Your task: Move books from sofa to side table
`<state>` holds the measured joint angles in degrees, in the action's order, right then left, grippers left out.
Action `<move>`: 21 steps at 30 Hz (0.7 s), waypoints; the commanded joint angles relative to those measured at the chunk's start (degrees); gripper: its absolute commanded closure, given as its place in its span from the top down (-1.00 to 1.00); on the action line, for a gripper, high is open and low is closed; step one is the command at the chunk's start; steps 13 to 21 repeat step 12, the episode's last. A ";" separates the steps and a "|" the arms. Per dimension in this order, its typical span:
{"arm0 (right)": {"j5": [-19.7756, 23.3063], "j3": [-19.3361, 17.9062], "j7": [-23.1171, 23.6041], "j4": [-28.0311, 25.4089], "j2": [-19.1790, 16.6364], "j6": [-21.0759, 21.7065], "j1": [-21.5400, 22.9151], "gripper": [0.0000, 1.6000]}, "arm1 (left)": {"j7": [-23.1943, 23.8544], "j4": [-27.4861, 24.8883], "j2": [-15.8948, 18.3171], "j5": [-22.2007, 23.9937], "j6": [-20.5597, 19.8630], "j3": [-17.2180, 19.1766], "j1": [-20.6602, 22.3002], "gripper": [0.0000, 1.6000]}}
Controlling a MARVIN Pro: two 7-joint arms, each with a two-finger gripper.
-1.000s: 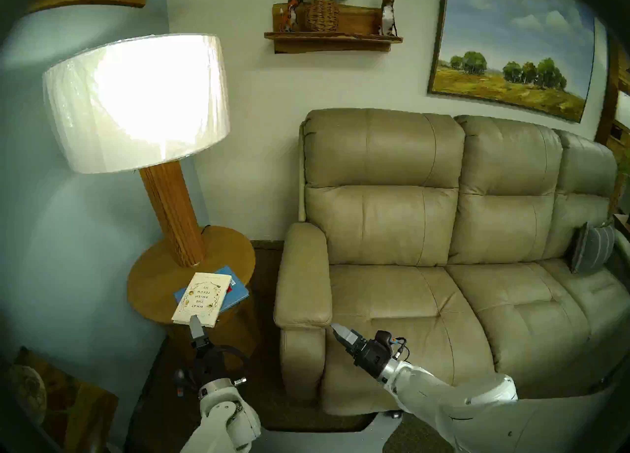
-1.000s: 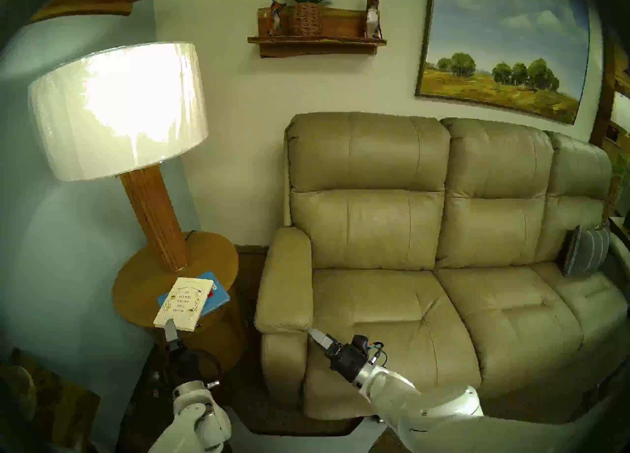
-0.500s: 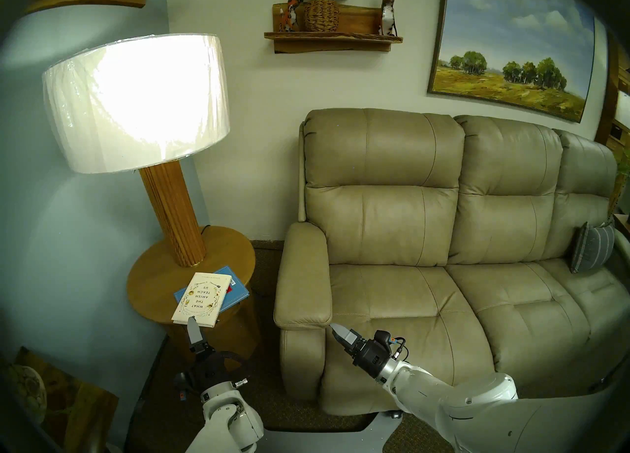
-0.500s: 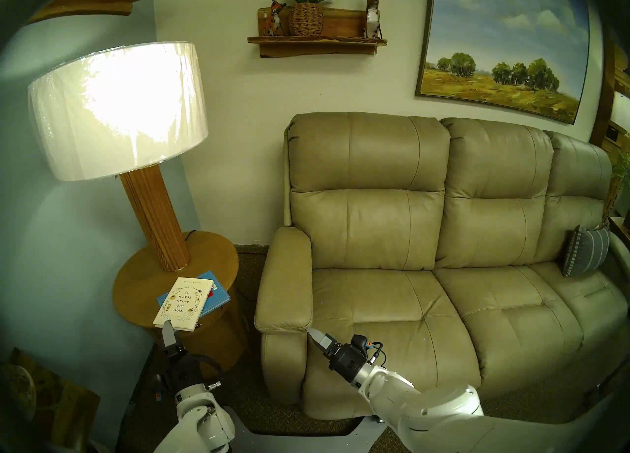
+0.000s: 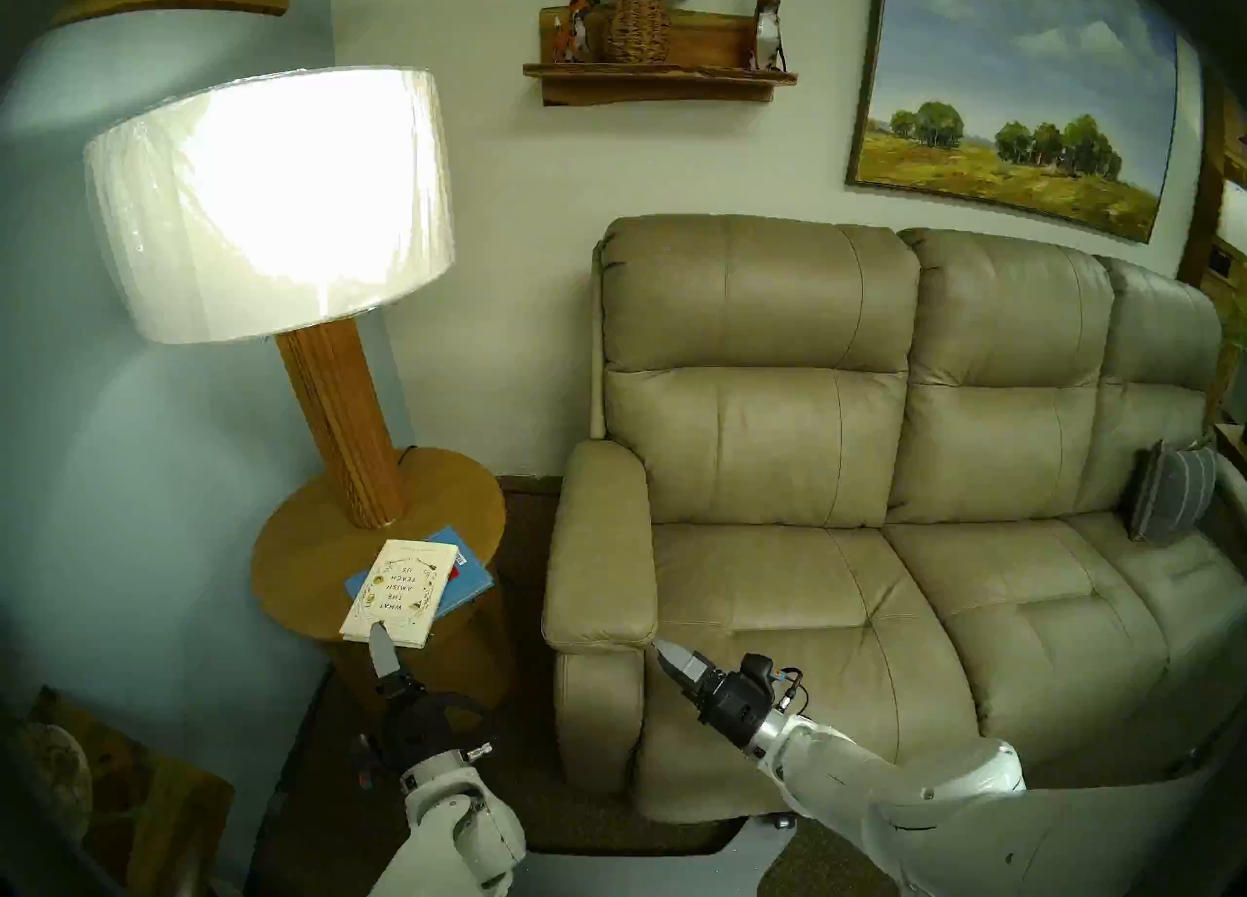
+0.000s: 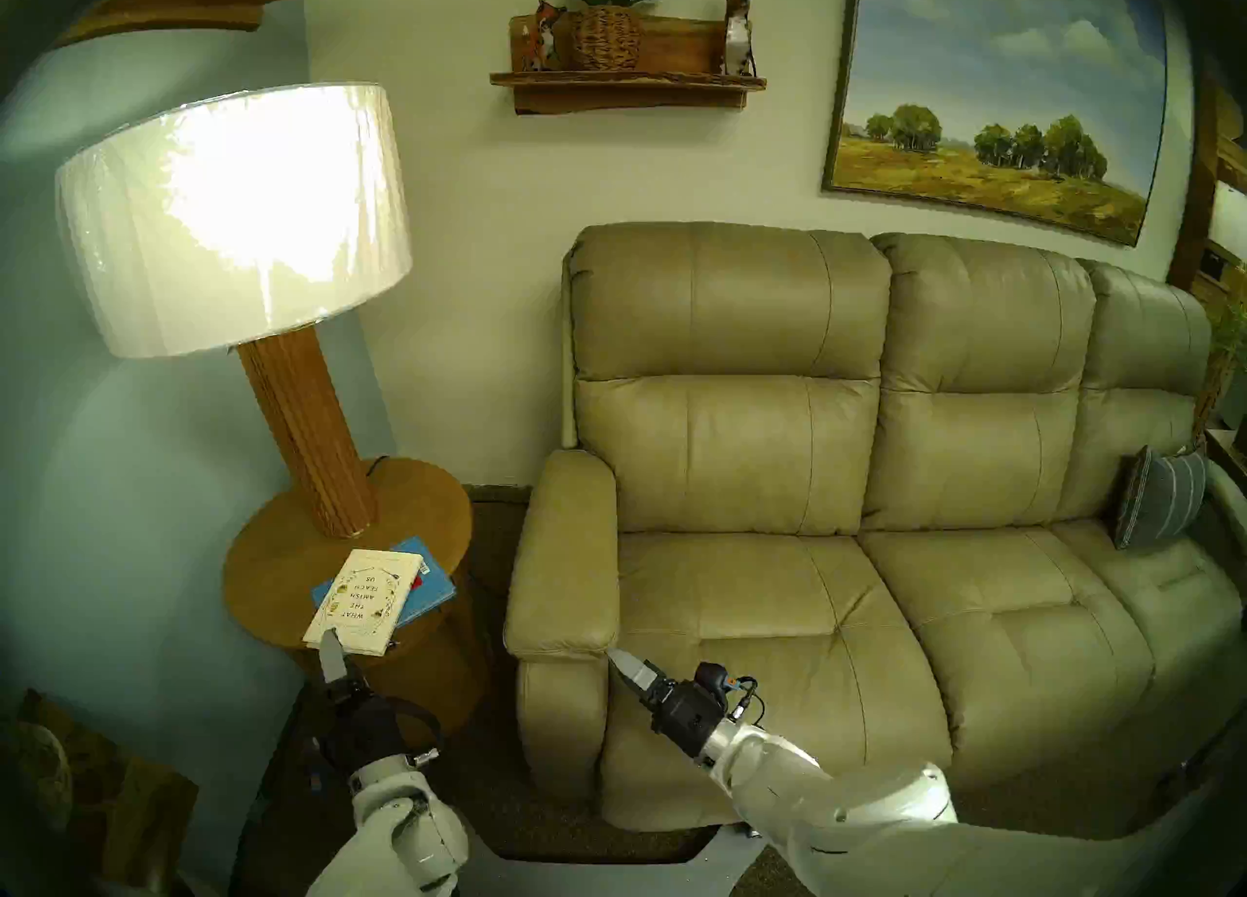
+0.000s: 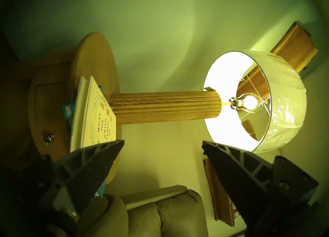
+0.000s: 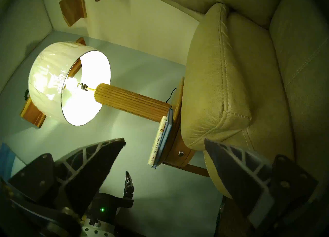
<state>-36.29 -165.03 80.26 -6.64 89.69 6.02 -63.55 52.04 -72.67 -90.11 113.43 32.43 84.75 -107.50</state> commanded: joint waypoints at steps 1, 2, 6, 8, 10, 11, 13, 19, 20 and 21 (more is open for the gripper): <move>0.15 0.03 0.37 -0.18 -0.03 0.22 0.67 1.00 | 1.22 -0.45 0.07 -0.52 0.16 -0.12 0.17 1.00; 0.15 0.03 0.37 -0.18 -0.03 0.22 0.67 1.00 | 1.22 -0.44 0.07 -0.53 0.16 -0.12 0.17 1.00; 0.15 0.03 0.37 -0.18 -0.03 0.21 0.67 1.00 | 1.21 -0.43 0.02 -0.61 0.12 -0.06 0.17 1.00; 0.16 0.03 0.37 -0.18 -0.03 0.21 0.67 1.00 | 1.21 -0.43 0.03 -0.62 0.11 -0.06 0.17 1.00; 0.16 0.03 0.37 -0.19 -0.03 0.21 0.67 1.00 | 1.20 -0.43 0.00 -0.67 0.09 -0.02 0.17 1.00; 0.16 0.03 0.37 -0.19 -0.03 0.22 0.67 1.00 | 1.20 -0.43 -0.01 -0.68 0.09 -0.02 0.17 1.00; 0.16 0.03 0.37 -0.19 -0.03 0.22 0.67 1.00 | 1.20 -0.43 -0.01 -0.69 0.08 -0.01 0.17 1.00; 0.16 0.03 0.37 -0.19 -0.03 0.22 0.67 1.00 | 1.20 -0.43 -0.01 -0.69 0.08 -0.01 0.17 1.00; 0.16 0.03 0.37 -0.19 -0.03 0.22 0.67 1.00 | 1.20 -0.43 -0.01 -0.69 0.08 -0.01 0.17 1.00; 0.16 0.03 0.37 -0.19 -0.03 0.22 0.67 1.00 | 1.20 -0.43 -0.01 -0.69 0.08 -0.01 0.17 1.00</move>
